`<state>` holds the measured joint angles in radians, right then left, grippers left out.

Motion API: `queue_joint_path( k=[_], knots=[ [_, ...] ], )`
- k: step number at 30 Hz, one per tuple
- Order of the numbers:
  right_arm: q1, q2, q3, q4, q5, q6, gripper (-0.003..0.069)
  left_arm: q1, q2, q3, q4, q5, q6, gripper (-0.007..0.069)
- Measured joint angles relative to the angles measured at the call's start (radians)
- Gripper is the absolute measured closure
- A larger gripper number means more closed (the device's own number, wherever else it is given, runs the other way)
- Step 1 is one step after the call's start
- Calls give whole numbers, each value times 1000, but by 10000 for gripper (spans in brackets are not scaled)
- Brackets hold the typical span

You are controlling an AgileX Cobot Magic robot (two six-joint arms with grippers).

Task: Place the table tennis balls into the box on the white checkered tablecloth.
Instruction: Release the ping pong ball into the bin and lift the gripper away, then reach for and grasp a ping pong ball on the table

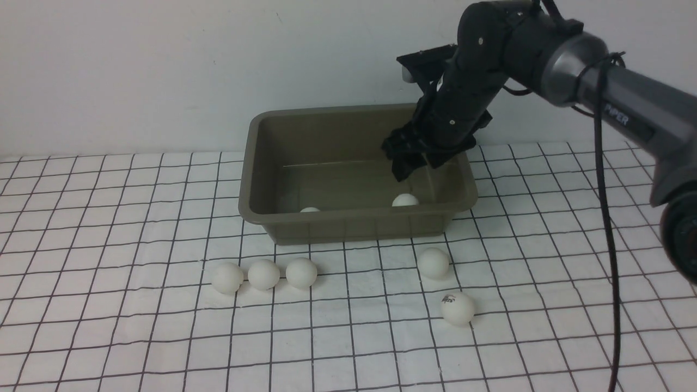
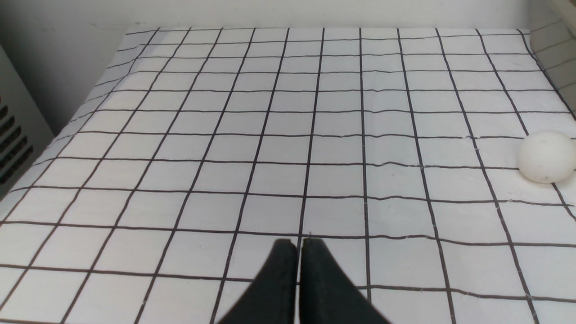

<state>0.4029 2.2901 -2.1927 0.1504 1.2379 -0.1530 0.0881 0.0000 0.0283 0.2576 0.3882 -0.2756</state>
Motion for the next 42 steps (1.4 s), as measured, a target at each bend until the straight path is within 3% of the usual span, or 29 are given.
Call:
queue_joint_path(
  k=[11,21,27,42],
  knots=[
    [0,-178,2,7,12,60,183,0,0,0,0,0,0,629],
    [0,-530,577,0,12,62,183,0,0,0,0,0,0,629],
    [0,-530,846,27,-113,62,183,0,0,0,0,0,0,629],
    [89,-389,884,6,-298,67,183,0,0,0,0,0,0,629]
  ],
)
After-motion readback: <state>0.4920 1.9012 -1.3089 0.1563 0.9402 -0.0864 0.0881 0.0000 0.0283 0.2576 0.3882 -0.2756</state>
